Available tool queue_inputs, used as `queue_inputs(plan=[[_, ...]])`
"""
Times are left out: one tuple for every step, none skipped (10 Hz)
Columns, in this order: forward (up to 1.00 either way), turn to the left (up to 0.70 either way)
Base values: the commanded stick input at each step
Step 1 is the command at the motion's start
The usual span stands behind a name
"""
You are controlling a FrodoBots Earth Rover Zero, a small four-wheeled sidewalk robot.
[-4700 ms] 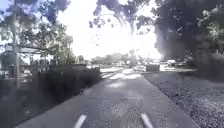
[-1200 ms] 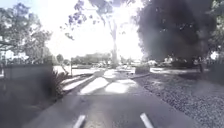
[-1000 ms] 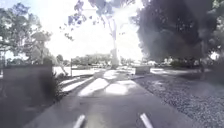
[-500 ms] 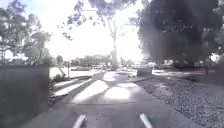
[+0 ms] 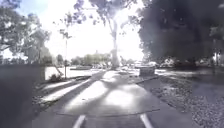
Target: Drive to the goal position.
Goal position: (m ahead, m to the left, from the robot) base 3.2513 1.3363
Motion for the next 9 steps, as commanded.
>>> queue_inputs(plan=[[1.00, 0.00], [1.00, 0.00], [1.00, 0.00], [1.00, 0.00], [1.00, 0.00], [1.00, 0.00], [1.00, 0.00], [1.00, 0.00], [1.00, 0.00]])
